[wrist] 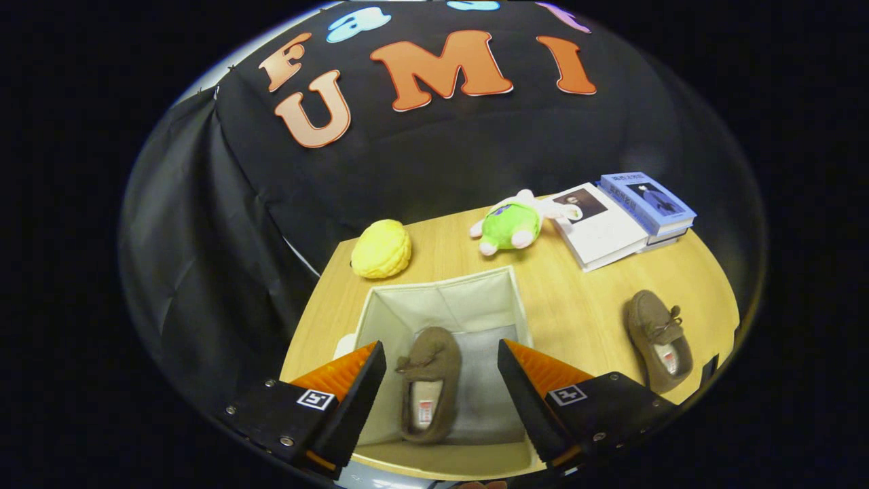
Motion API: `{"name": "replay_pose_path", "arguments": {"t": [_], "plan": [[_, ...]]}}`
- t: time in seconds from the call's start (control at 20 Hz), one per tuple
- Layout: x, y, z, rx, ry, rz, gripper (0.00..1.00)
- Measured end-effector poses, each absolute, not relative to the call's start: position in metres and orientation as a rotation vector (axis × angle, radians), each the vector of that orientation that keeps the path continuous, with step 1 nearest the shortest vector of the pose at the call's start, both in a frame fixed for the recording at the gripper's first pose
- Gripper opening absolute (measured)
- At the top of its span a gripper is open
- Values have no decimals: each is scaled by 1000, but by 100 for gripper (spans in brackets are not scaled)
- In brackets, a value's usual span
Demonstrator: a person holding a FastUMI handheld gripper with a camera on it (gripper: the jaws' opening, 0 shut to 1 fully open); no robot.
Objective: Open the storage box then place both shoes into the box .Put the left shoe in first, then the right shoe, with the right side of both shoes facing outward in a uniform manner.
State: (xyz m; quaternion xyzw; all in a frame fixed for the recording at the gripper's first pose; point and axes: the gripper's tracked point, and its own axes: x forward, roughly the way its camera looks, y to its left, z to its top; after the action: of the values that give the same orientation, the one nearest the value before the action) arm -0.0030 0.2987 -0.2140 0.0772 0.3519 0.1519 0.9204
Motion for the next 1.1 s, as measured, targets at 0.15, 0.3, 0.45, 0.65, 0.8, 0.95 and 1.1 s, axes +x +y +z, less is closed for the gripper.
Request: {"name": "replay_pose_path", "arguments": {"t": [0.15,0.3,0.45,0.65,0.8,0.95,1.1], "plan": [[9,255,-213,123,691,268,98],[19,214,-213,103,666,229,99],[25,169,-216,78,649,191,99],[26,112,-230,40,648,138,99],[23,73,-244,9,662,92,99],[19,41,-262,2,685,61,99],[11,14,-284,-8,724,31,99]]}}
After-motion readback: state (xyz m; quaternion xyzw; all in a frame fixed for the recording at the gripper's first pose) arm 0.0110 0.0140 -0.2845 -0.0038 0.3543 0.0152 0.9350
